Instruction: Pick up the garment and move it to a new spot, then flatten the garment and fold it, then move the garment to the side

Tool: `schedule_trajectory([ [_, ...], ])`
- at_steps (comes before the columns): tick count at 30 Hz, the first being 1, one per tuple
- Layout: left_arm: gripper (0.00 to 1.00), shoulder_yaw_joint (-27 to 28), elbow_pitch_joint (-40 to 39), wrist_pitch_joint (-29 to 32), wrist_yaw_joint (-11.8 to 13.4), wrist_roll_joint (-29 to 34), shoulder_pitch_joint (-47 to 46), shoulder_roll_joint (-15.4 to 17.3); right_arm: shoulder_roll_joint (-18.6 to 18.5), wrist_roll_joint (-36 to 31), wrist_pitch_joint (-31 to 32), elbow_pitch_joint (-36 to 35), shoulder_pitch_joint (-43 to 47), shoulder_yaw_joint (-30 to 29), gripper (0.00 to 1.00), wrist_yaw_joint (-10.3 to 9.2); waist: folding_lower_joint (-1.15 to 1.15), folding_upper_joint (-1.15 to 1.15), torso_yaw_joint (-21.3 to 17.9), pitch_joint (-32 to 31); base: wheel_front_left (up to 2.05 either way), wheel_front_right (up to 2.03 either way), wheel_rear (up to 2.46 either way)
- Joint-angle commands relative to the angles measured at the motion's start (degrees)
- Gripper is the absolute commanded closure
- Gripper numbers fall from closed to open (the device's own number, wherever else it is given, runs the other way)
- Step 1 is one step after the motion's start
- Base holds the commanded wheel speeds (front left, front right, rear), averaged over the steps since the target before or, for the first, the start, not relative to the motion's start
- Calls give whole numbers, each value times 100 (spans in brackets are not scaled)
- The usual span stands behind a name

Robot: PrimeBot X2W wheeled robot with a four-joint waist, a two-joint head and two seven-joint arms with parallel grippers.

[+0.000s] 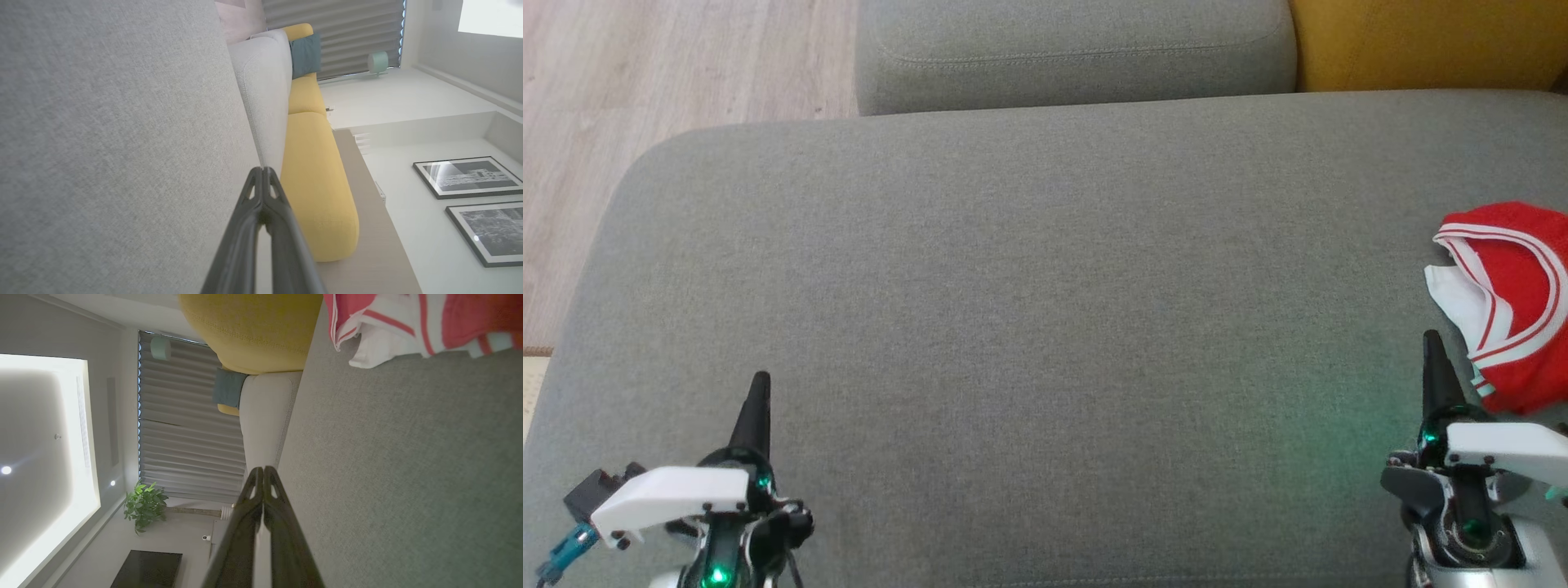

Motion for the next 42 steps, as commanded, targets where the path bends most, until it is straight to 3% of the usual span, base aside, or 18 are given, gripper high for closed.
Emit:
schedule_trajectory([
  [1,100,186,-231,47,-69,-134,-311,93,-24,160,51,-262,-142,74,100,-4,0,0,3,-4,0,0,0],
  [19,100,401,-347,347,-268,-1253,-349,106,-16,1333,345,-579,21,-27,100,-4,0,0,46,-79,0,0,0],
  [42,100,401,-348,347,-268,-1253,-349,106,-16,1333,344,-579,21,-27,100,-4,0,0,46,-79,0,0,0],
])
